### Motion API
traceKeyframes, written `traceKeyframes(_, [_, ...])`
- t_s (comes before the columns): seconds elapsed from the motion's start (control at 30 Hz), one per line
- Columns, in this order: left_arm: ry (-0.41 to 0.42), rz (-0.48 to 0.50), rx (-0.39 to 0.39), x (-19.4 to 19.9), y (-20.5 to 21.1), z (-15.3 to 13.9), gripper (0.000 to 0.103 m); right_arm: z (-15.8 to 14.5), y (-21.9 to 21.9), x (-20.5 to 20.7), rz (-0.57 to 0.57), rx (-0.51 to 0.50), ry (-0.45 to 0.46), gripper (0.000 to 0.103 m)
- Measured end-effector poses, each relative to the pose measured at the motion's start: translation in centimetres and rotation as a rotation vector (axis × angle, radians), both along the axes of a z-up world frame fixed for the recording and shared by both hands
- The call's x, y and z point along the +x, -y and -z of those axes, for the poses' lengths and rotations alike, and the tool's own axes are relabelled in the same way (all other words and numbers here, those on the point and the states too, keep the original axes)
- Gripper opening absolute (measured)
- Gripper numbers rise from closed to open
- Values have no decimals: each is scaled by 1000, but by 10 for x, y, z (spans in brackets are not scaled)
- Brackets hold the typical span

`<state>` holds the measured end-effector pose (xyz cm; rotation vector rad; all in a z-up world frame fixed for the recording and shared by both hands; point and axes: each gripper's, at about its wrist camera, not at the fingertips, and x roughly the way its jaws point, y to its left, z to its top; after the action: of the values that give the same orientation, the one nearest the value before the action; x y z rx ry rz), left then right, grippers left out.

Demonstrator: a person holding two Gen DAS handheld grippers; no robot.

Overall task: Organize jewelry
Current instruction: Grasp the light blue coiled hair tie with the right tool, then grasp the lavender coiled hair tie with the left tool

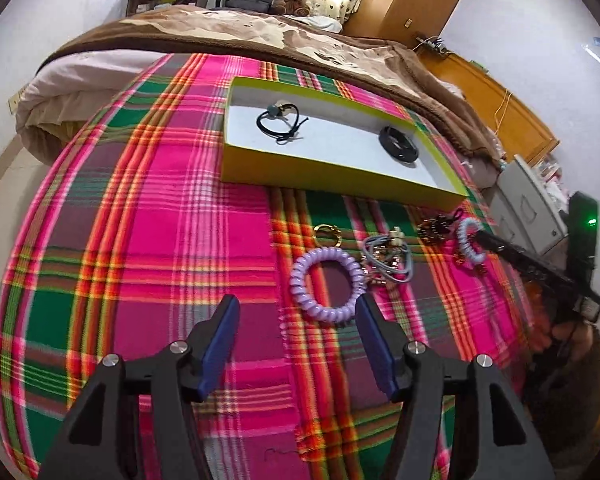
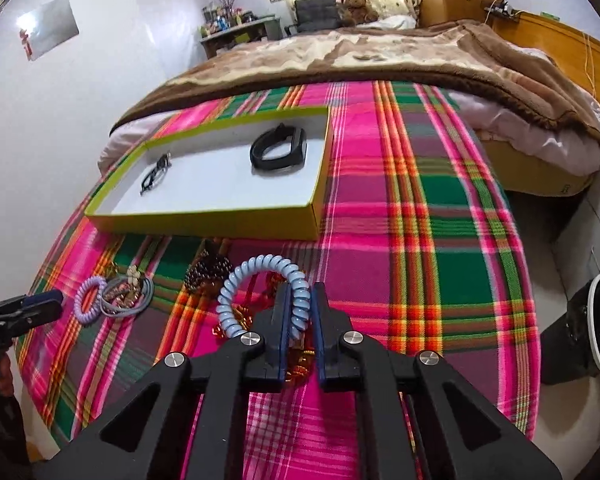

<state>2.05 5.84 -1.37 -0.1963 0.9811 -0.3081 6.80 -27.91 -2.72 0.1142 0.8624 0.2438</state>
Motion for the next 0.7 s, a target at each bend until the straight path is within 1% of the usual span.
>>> traceKeyframes(0.1, [-7,-9,15,5,-1,2,62,-9,7,-5,23,28,33,10])
traceKeyframes(0.17, [-11,-15,45,9,1,4,62,-15,11,-10,37,45,54,10])
traceKeyframes(0.27, [-17,4,74,16,10,7,62,-24,14,-16,46,76,77,10])
traceKeyframes(0.37, [-3,17,99,19,16,6,61,-29,13,-21,44,90,89,10])
traceKeyframes(0.43, [0,27,113,23,19,8,60,-30,11,-22,36,97,91,10])
traceKeyframes(0.47, [11,22,125,24,20,8,55,-30,10,-22,33,99,89,10])
traceKeyframes(0.5, [11,15,143,25,20,8,53,-30,9,-23,33,100,88,10])
traceKeyframes(0.57, [32,31,209,25,26,7,52,-31,7,-24,28,108,92,10])
traceKeyframes(0.6, [30,39,234,26,28,9,51,-31,6,-25,25,111,93,10])
traceKeyframes(0.7, [42,64,276,27,32,10,50,-31,2,-26,14,114,95,10])
